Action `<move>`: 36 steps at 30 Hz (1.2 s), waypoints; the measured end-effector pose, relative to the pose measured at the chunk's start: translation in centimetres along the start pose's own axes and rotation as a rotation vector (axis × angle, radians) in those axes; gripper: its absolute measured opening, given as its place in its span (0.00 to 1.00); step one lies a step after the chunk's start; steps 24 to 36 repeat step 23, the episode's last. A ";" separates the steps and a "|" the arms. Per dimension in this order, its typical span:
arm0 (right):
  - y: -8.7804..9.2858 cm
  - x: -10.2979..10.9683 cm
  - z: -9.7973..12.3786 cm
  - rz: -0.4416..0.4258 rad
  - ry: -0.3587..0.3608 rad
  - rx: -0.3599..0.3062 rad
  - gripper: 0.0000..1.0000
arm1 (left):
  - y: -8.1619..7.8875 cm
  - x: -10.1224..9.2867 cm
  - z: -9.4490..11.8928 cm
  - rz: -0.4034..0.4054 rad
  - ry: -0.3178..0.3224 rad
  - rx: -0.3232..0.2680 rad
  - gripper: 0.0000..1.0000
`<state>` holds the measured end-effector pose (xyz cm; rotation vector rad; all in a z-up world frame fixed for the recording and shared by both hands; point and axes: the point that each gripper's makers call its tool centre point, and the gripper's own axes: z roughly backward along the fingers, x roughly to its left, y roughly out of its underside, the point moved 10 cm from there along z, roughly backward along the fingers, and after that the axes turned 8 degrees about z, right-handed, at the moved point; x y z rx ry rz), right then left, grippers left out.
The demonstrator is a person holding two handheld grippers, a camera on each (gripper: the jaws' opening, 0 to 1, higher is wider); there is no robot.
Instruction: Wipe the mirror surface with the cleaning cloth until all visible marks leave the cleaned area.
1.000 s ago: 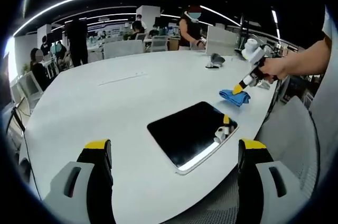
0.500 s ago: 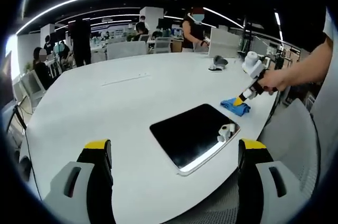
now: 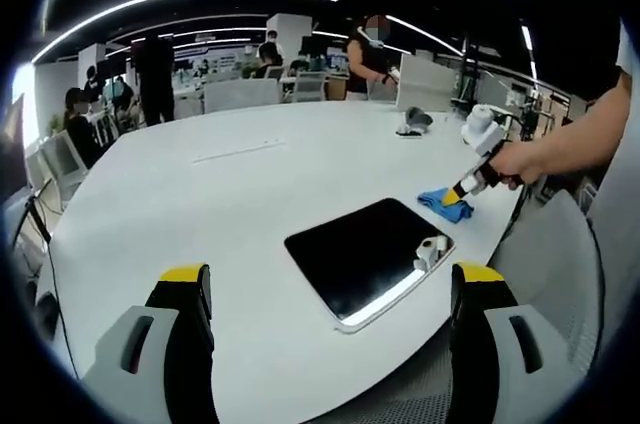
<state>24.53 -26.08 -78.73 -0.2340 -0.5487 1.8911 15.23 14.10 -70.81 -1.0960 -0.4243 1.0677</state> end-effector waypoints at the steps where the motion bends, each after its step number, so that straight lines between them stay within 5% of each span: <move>1: -0.2 0.3 0.3 -0.008 -0.046 -0.005 0.11 | -0.1 0.2 0.0 0.006 0.009 0.004 0.99; 6: -1.2 0.9 3.9 0.184 -0.136 -0.153 0.25 | -1.1 2.4 0.9 0.063 -0.027 -0.049 0.99; 8: -1.2 1.3 4.9 0.224 -0.246 -0.249 0.34 | -1.6 3.5 1.3 0.078 -0.049 -0.075 0.99; 10: -0.3 0.5 5.5 0.203 -0.229 -0.261 0.51 | -2.0 4.2 1.5 0.083 -0.057 -0.097 0.99; 12: 0.3 0.1 5.9 0.192 -0.259 -0.350 0.65 | -2.4 4.5 1.7 0.076 -0.059 -0.111 0.99; 19: 3.6 -2.2 6.9 0.238 -0.193 -0.430 0.95 | -1.8 4.3 1.2 0.004 0.002 -0.102 0.99; 23: 5.4 -3.1 7.6 0.197 -0.177 -0.468 0.99 | -1.0 4.1 1.2 0.000 0.012 -0.089 0.99; 36: 5.4 -3.1 7.6 0.197 -0.177 -0.468 0.99 | -1.0 4.1 1.2 0.000 0.012 -0.089 0.99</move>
